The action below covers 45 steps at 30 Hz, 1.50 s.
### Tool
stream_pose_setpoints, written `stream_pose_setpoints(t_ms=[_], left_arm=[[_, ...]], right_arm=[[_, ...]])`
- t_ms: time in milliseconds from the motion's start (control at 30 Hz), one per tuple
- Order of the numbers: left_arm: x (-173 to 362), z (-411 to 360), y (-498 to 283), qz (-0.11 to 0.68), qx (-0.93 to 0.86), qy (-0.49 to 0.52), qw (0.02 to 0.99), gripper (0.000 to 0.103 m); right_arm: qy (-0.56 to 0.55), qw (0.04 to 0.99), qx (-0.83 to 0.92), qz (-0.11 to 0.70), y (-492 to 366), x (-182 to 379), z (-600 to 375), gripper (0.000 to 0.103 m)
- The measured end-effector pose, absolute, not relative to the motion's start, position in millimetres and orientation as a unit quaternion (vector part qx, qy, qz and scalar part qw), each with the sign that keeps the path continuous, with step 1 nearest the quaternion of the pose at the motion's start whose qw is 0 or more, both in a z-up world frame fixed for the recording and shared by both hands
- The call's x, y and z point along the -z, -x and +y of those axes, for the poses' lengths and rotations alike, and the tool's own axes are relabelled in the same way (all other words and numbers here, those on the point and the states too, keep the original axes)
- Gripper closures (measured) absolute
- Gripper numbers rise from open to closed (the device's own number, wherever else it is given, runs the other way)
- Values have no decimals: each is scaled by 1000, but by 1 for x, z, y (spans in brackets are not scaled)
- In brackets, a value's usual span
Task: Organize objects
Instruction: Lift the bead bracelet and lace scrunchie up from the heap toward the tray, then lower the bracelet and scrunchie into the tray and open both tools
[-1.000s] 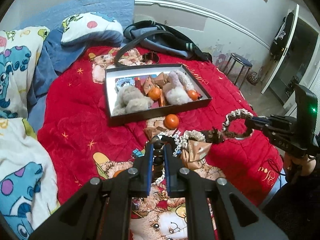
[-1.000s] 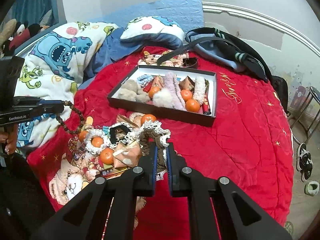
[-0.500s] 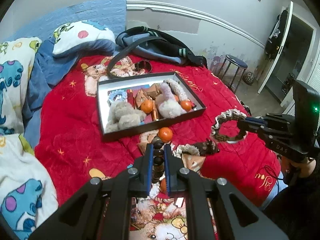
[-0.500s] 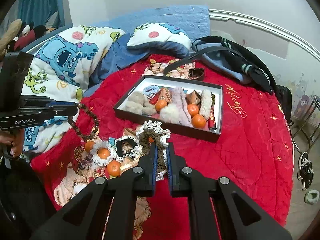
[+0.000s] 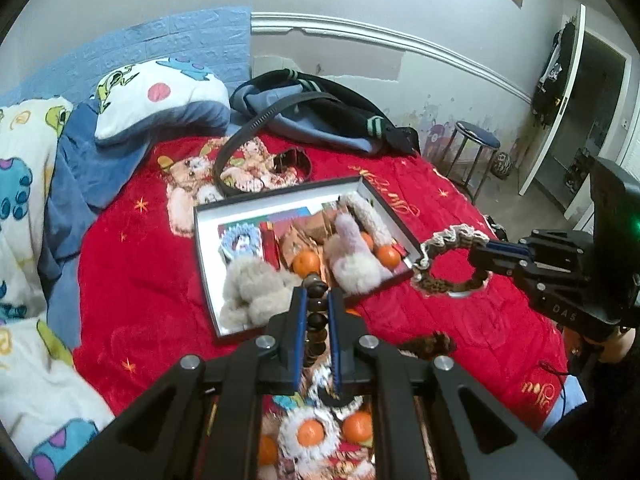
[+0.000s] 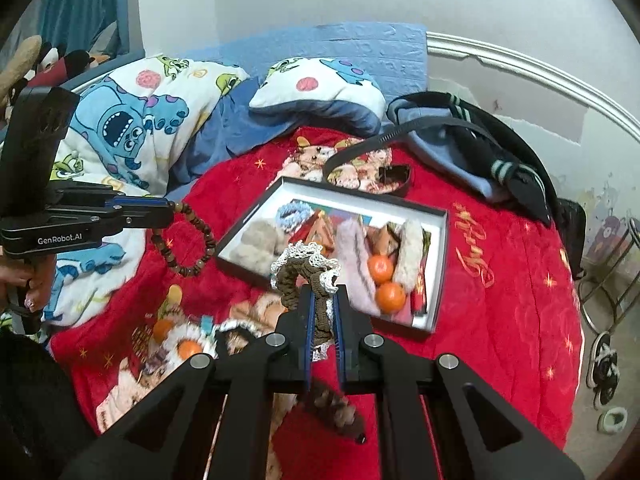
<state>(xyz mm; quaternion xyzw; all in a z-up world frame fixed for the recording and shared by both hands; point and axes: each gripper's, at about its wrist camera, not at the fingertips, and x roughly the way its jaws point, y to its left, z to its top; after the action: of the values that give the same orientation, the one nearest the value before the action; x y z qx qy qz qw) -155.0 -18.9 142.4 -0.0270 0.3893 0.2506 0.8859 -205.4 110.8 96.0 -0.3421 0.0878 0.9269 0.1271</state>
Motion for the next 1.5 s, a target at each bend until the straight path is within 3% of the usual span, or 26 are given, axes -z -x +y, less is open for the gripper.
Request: stream_pose_setpoints(t_ms=[500, 967, 1500], left_arm=[[-140, 32, 93, 392, -248, 2, 886, 93], [-99, 93, 45, 426, -257, 17, 867, 93], [-61, 131, 28, 465, -281, 37, 839, 93]], right_arm=[[347, 126, -927, 67, 303, -93, 147, 96], [391, 142, -901, 123, 377, -35, 191, 96], [428, 166, -875, 155, 403, 2, 220, 95]])
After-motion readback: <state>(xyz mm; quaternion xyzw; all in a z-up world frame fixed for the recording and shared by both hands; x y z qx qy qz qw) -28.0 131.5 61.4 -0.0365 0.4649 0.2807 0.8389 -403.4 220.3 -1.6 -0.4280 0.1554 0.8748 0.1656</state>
